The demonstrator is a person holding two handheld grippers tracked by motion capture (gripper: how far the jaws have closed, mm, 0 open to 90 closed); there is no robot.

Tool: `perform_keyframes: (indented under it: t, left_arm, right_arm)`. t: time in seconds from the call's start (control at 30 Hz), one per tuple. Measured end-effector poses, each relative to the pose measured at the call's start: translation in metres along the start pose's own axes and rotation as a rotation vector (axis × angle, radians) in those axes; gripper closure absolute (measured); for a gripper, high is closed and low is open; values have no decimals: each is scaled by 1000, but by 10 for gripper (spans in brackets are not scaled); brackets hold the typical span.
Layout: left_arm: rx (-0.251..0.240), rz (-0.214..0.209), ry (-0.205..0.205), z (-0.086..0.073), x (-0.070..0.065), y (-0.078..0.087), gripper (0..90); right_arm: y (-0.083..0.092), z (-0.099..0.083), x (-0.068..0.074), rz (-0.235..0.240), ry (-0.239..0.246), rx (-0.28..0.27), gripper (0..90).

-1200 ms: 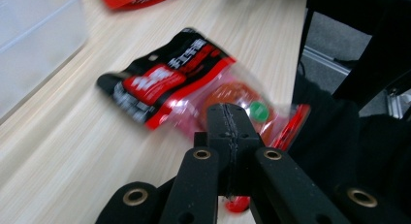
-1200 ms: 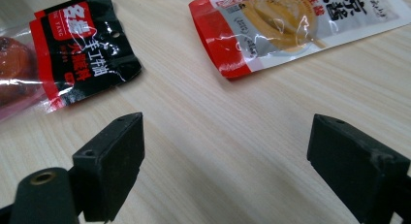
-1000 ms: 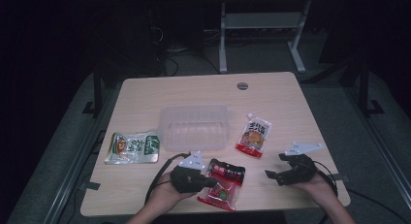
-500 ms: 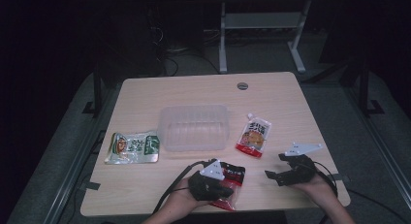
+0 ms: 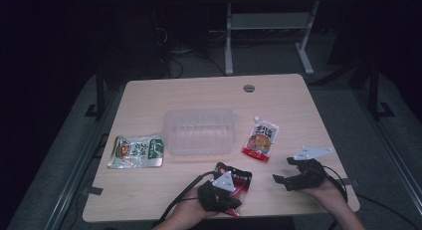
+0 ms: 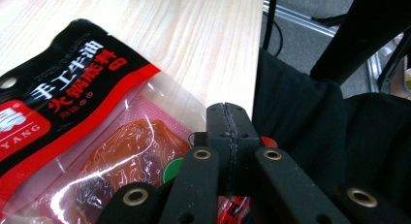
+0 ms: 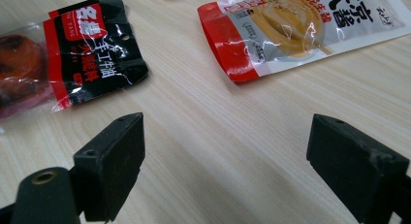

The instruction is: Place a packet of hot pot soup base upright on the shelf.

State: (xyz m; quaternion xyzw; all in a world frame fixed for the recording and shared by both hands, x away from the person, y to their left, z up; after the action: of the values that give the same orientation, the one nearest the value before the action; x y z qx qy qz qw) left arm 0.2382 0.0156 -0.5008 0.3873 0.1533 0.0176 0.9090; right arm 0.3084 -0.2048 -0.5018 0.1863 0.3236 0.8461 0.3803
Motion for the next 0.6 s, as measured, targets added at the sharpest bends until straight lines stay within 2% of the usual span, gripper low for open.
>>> perform_keyframes:
  t: [0.37,0.6]
  left_arm:
    - [11,35,17,-9,7,11,897]
    - [12,51,41,-18,10,22,897]
  right_arm:
    - [0,0,0,2,-12,2,131]
    - [0,0,-1,2,-11,2,131]
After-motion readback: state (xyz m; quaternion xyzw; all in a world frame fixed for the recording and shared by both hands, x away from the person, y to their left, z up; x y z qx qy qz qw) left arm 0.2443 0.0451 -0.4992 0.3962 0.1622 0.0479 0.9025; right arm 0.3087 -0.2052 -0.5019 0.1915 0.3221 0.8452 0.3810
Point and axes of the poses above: each handheld gripper's, and its own axes: y roughly backward along the jaws, z roughly out of its top, x roughly to its left, the point moved 7 cm from there along -y, roughly forward along the jaws, and after that the axes turned 5 degrees about -z, right-handed, at the moved point
